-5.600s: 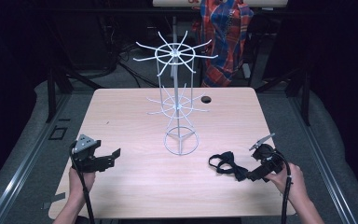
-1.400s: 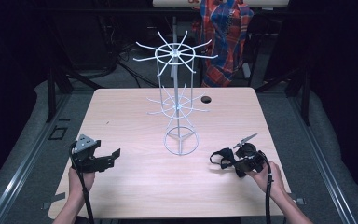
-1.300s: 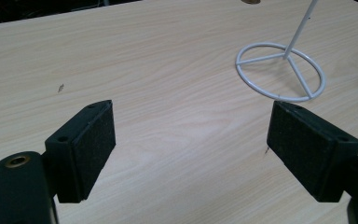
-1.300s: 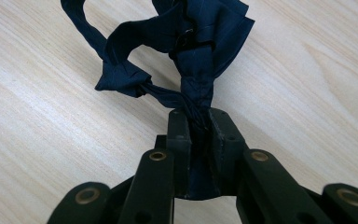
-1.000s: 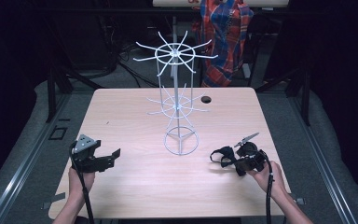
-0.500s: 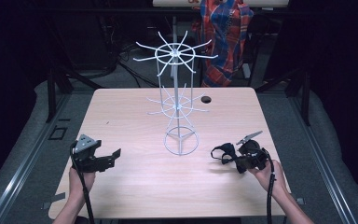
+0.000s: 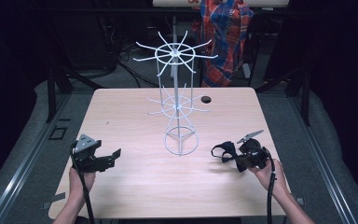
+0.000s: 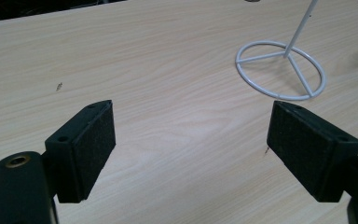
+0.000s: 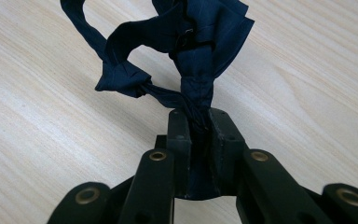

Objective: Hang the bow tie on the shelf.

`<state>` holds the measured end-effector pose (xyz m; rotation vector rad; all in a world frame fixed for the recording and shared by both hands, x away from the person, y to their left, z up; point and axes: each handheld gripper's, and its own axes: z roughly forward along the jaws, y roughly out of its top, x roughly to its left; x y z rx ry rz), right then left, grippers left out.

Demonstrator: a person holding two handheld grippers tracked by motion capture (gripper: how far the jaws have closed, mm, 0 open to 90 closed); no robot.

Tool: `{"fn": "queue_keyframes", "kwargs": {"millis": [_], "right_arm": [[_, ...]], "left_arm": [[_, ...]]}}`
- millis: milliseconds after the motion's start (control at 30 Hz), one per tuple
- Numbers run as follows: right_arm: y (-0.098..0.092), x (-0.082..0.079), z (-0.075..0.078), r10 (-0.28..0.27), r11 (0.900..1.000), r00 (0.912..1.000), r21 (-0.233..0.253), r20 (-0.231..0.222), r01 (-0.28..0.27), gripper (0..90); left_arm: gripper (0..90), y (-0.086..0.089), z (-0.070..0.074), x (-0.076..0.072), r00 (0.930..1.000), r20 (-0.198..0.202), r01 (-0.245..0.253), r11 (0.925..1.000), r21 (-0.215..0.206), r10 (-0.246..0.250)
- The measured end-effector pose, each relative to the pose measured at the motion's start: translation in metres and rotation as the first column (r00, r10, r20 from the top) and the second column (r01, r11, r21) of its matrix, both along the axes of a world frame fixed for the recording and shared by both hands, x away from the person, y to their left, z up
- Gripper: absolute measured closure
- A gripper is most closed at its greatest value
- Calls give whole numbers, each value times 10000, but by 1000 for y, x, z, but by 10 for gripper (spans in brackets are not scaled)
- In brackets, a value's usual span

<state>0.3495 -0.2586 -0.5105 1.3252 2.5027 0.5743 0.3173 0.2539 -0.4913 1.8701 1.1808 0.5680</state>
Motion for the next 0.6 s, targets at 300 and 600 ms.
{"fn": "queue_keyframes", "kwargs": {"millis": [300, 600], "right_arm": [[1, 2, 3, -85, 9999, 9998, 94, 194, 83, 801], [3, 3, 10, -83, 9995, 9992, 321, 396, 71, 800]], "left_arm": [[156, 0, 0, 0, 10000, -18, 1, 10000, 32, -1], [156, 0, 1, 0, 10000, -25, 21, 10000, 68, -21]]}}
